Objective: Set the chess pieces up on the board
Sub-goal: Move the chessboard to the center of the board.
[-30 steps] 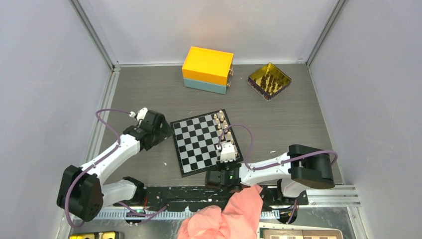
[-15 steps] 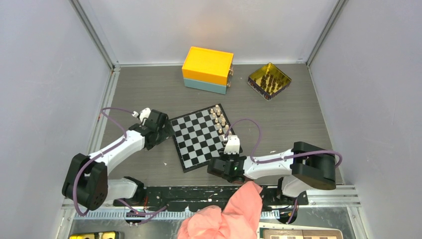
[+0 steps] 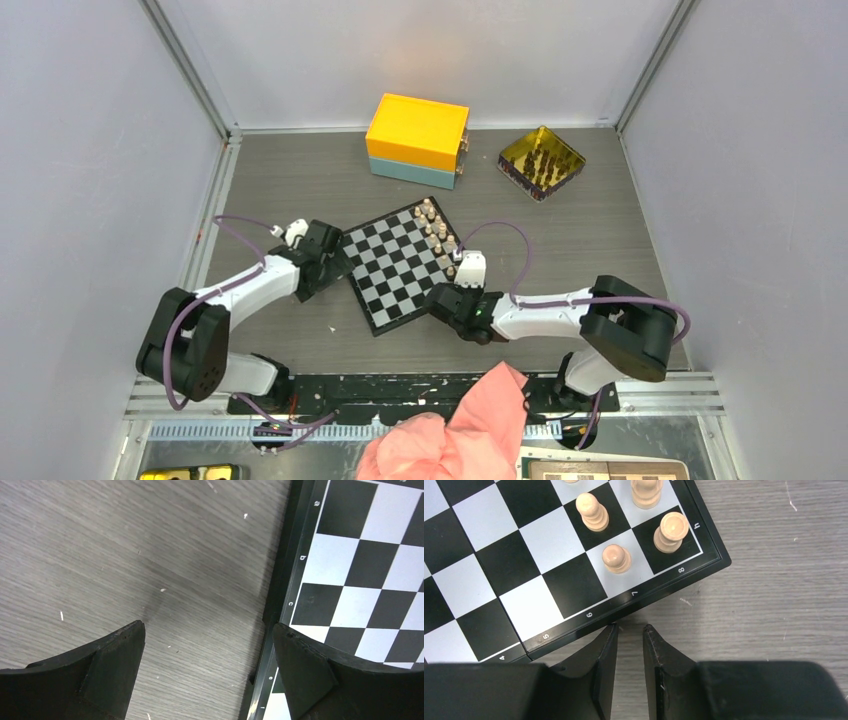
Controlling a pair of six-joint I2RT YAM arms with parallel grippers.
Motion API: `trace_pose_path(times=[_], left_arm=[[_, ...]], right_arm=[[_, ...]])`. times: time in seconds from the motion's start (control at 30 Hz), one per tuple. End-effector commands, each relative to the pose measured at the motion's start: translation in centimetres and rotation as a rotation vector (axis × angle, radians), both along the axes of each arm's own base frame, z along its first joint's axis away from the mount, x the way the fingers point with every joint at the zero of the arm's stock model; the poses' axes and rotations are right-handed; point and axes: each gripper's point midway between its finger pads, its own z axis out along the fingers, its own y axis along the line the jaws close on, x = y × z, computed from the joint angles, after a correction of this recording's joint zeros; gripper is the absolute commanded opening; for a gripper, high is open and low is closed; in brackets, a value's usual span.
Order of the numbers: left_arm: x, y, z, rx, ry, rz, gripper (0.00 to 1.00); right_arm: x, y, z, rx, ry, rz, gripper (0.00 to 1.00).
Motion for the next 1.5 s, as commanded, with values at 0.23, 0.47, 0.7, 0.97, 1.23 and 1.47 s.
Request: trace_pose_path(times=[0.23, 0.47, 0.7, 0.97, 1.23, 1.47], left_arm=[[1.6, -1.2, -0.6, -0.024, -0.011, -0.007, 0.99], [1.2, -0.3, -0.4, 0.012, -0.009, 0.012, 0.99], [1.3, 1.1, 2.4, 0.053, -0.079, 0.04, 1.0], [1.5, 1.2, 6.2, 0.032, -0.165, 0.033, 1.0], [1.7, 0.4, 10.1, -0.027, -0.251, -0.01, 1.0], [2.7, -0.8, 13.1, -0.051, -0.283, -0.084, 1.0]], right_arm=[[2.0, -1.3, -1.8, -0.032, 0.072, -0.004, 0.32], [3.6, -0.2, -2.1, -0.032, 0.102, 0.025, 0.31], [3.5, -0.2, -1.5, -0.031, 0.109, 0.027, 0.34], [2.3, -3.4, 2.8, 0.009, 0.041, -0.047, 0.41], [4.4, -7.2, 11.4, 0.023, -0.144, -0.161, 0.58], [12.5, -12.1, 15.6, -0.002, -0.18, -0.293, 0.62]])
